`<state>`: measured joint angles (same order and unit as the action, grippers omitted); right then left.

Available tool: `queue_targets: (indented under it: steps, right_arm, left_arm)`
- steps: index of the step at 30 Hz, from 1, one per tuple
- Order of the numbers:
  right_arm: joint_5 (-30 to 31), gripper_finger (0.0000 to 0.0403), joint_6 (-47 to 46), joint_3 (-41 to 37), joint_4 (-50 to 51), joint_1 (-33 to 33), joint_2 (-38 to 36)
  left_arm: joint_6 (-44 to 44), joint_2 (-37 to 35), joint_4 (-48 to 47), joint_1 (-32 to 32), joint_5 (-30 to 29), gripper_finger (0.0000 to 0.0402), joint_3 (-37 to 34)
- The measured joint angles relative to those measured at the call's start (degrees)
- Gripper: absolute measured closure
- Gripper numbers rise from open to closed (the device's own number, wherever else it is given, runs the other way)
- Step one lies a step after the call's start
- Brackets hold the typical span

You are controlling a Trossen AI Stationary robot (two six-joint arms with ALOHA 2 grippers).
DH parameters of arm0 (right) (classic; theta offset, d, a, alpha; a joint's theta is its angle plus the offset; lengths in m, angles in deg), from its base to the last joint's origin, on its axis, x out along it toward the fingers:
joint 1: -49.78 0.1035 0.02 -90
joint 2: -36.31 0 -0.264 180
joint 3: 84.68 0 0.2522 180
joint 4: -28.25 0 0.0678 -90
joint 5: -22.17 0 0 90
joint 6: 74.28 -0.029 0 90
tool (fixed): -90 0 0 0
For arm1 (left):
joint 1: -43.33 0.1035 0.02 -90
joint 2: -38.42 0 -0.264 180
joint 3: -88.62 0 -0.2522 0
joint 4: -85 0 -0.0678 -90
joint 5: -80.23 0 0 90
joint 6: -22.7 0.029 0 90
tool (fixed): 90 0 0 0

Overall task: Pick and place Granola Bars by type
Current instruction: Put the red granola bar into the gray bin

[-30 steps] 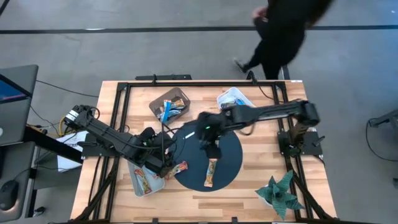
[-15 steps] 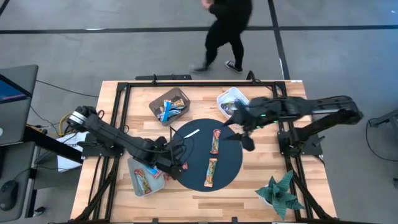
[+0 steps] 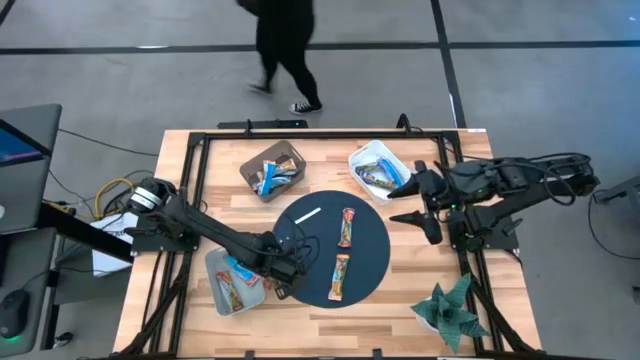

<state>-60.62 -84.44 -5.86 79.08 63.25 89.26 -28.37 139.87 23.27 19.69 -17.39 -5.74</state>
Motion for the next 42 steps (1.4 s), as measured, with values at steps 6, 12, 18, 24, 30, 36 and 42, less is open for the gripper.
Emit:
queue_targets:
  steps: [6,12,18,24,30,36,42]
  right_arm:
    - [1.83,0.0143,-0.45,0.0,0.1,1.47,-0.73]
    - [1.92,0.0143,-0.45,0.0,0.16,1.67,0.32]
    - [1.92,0.0143,-0.47,-0.04,0.12,1.67,1.23]
    - [1.9,0.0143,-0.52,-0.07,0.17,1.67,1.82]
    - [1.87,0.0143,-0.55,-0.04,0.19,1.67,2.32]
    - [1.81,0.0143,-1.46,-0.04,0.2,1.67,2.65]
    - [1.81,0.0143,-1.6,-0.04,0.19,1.67,2.6]
  left_arm:
    - [0.86,2.76,0.06,0.38,2.36,0.0168,0.02]
    - [1.26,6.23,0.73,0.97,6.1,0.0168,0.02]
    - [2.04,8.57,0.42,0.94,7.14,0.0168,0.02]
    - [2.01,8.48,0.06,0.96,5.84,0.0168,0.04]
    - [2.15,8.46,-0.09,0.94,6.32,0.0183,0.04]
    - [2.36,8.44,-0.13,0.94,6.32,0.0229,0.04]
    - [2.41,8.44,-0.13,0.94,6.33,0.0276,0.04]
